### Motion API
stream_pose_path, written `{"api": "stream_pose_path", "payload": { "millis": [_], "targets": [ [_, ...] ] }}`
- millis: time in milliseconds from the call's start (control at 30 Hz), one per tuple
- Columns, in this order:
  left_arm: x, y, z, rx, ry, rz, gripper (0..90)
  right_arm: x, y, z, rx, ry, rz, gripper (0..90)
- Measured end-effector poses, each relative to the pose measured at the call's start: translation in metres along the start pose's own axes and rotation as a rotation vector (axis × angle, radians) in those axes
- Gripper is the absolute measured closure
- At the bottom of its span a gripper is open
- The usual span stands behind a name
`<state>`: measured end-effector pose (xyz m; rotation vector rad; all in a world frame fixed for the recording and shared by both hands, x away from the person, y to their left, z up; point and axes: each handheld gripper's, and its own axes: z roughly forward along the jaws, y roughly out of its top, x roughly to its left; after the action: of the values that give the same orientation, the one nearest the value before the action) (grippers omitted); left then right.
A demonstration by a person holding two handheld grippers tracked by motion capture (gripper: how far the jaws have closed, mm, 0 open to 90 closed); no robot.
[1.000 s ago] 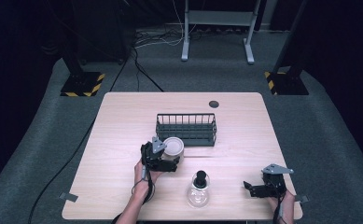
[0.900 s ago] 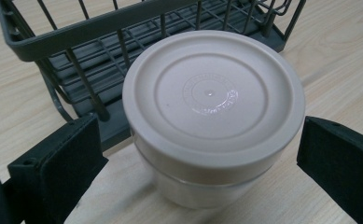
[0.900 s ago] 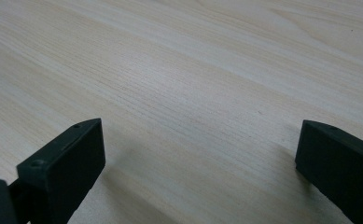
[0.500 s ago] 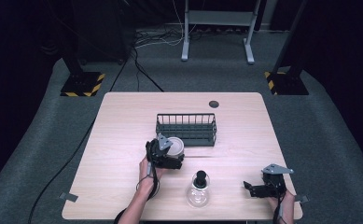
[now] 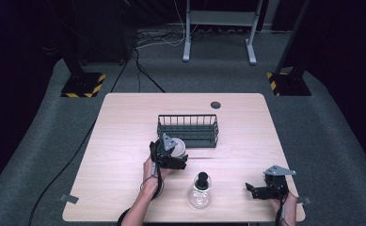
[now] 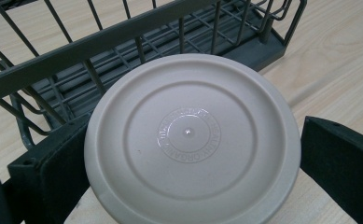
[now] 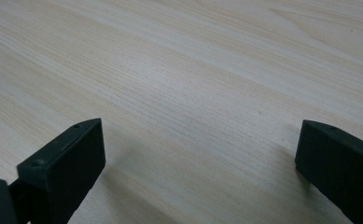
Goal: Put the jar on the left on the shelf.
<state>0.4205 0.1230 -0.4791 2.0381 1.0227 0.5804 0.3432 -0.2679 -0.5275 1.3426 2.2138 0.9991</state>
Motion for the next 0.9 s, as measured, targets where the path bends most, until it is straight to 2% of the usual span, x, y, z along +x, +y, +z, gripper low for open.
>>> {"api": "stream_pose_path", "payload": {
  "millis": [133, 300, 333, 667, 900],
  "targets": [
    [-0.0012, -0.0007, 0.0019, 0.006, 0.023, -0.002, 0.0, 0.0000, 0.0000, 0.0000, 0.000, 0.000, 0.000, 0.7],
    [-0.0005, -0.0024, 0.0035, -0.008, 0.035, -0.012, 6.3, 0.0000, 0.0000, 0.0000, 0.000, -0.001, -0.001, 0.8],
    [0.0003, -0.0027, 0.0037, -0.011, 0.030, -0.017, 8.5, 0.0000, 0.0000, 0.0000, 0.000, -0.001, -0.001, 0.8],
    [0.0038, -0.0050, 0.0020, -0.037, 0.002, -0.040, 9.5, -0.0001, 0.0000, -0.0001, -0.001, 0.000, 0.001, 0.8],
    [0.0025, -0.0054, -0.0015, -0.034, -0.002, -0.028, 9.7, -0.0001, 0.0000, -0.0001, -0.001, 0.000, 0.001, 0.9]
  ]
}}
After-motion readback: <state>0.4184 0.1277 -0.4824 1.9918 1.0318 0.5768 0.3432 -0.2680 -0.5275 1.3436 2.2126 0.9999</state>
